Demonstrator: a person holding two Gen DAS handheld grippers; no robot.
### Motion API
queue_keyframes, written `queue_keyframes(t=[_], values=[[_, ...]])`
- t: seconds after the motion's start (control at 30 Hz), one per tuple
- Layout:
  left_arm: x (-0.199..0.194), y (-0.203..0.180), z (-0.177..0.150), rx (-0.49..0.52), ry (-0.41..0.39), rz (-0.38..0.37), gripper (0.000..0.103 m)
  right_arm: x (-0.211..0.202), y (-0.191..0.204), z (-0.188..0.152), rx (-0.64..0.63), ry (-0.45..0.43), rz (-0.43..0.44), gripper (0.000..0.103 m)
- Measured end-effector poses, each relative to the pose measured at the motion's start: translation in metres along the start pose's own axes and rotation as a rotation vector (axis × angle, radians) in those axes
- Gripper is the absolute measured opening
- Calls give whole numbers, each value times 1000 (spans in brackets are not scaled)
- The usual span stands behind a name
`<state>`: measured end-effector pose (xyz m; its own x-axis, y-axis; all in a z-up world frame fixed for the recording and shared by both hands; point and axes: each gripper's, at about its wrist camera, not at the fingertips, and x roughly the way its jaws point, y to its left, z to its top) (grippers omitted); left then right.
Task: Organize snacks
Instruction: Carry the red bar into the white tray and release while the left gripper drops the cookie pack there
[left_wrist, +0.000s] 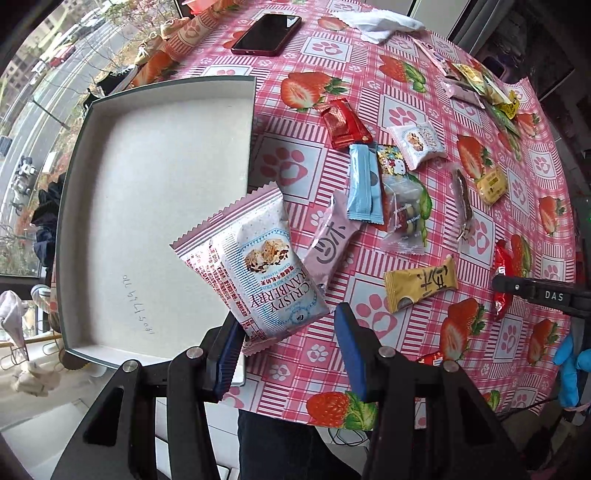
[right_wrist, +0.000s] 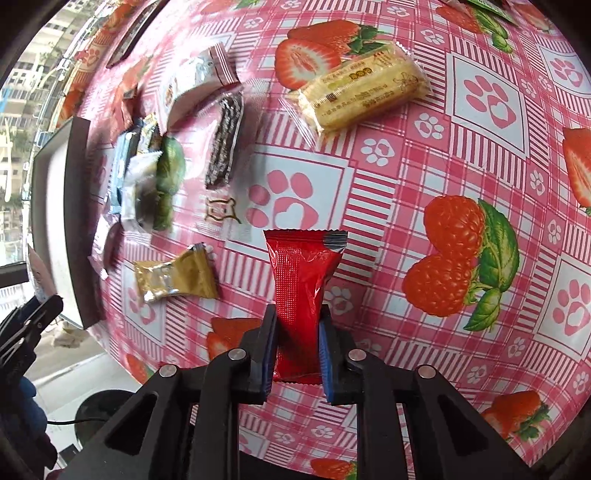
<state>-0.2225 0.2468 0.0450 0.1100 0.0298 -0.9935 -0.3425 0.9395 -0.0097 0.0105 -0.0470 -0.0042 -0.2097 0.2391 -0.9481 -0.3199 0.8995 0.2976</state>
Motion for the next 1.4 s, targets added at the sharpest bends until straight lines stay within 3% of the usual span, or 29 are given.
queue_keyframes(t=[0.23, 0.47, 0.63, 0.77, 0.93, 1.0, 1.13, 1.17, 1.23, 1.27, 1.3, 1.4], values=[[-6, 66, 15, 38, -36, 13, 53, -3, 104, 19, 13, -57, 117, 21], [15, 131, 30, 51, -11, 5, 53, 43, 274, 32, -96, -58, 211, 21], [37, 151, 37, 53, 37, -23, 53, 81, 352, 55, -162, 3, 184, 21], [51, 147, 43, 103, 64, -50, 53, 109, 355, 58, -112, 43, 76, 21], [70, 145, 55, 172, 93, -24, 54, 126, 338, 54, 6, 57, -8, 21], [74, 152, 62, 176, 90, -38, 56, 126, 341, 52, 26, 55, -10, 21], [67, 150, 74, 270, 46, 9, 58, 115, 359, 45, 1, 21, 35, 21], [64, 150, 77, 277, 39, -5, 59, 115, 366, 43, -8, 26, 34, 24], [51, 148, 78, 298, 1, -20, 75, 108, 379, 37, -21, 15, 12, 50], [43, 146, 78, 313, -19, -19, 78, 99, 377, 33, -23, -10, -12, 87], [37, 144, 77, 326, -31, -22, 80, 90, 377, 28, -24, -51, -41, 100], [22, 133, 73, 366, -33, -83, 80, 69, 373, 13, -14, -109, -75, 100]])
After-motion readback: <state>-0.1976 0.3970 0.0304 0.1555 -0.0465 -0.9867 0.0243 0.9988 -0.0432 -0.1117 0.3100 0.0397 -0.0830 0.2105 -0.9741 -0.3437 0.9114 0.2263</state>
